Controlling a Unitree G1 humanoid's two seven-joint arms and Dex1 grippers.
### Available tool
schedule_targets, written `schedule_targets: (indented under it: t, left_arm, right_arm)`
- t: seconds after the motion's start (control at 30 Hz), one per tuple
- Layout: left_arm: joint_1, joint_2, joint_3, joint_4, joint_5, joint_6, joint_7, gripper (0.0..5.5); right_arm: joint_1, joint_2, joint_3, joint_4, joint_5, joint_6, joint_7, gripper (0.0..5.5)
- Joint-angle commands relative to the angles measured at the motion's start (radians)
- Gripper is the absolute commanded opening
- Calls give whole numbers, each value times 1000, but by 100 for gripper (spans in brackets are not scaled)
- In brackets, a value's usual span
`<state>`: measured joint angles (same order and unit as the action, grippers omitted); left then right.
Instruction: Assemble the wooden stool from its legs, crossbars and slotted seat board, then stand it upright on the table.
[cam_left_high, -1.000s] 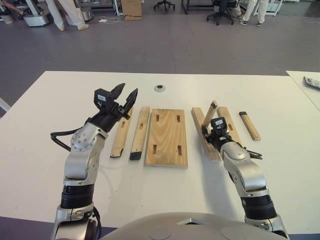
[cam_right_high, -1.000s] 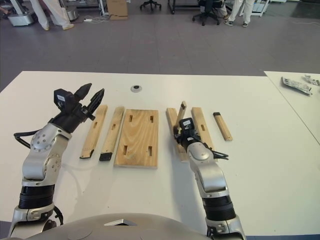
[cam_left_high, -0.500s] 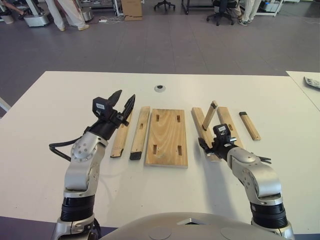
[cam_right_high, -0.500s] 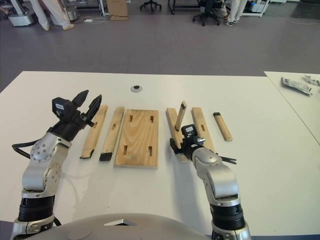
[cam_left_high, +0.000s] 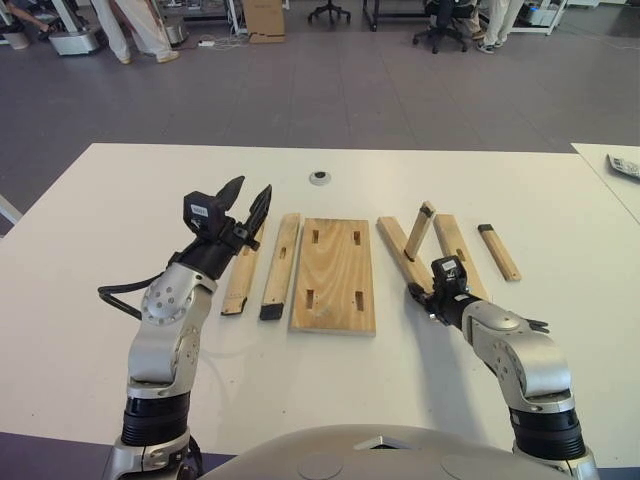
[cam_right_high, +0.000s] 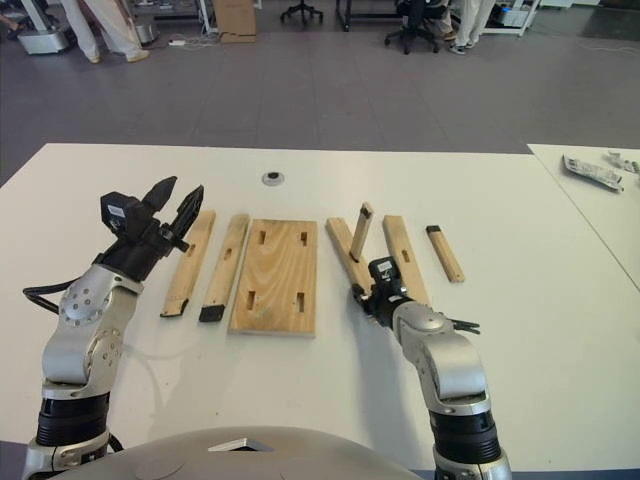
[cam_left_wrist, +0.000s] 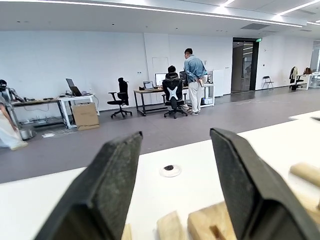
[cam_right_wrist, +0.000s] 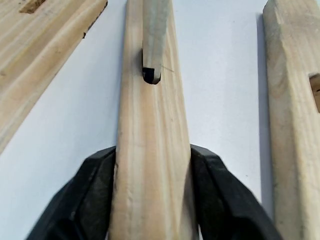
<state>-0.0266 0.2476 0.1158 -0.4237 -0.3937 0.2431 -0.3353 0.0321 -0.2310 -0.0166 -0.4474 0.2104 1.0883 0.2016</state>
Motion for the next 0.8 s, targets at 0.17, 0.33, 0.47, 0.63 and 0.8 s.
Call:
schedule_targets:
  t: [0.17,0.33,0.47,0.63,0.8]
  left_arm:
    - [-313,68,154,31,-411,205,-60,249]
    - [-504,135,223,206,-695,418,-88,249]
    - [-577,188,252,303,-903,590,-108,267]
    - [-628,266,269,406,-1164,797,-108,356]
    - [-631,298,251,422,-1257,872,-114,455]
  right_arm:
    - [-396,47,-281,28,275,17,91,207]
    - [-620,44,-415,74,615,95,211,207]
    - [-672,25,-444,95,834,146,244,207]
    - [-645,-25,-405,94,1015,176,270,207]
    - [-595,-81,-335,82,1120,182,279,207]
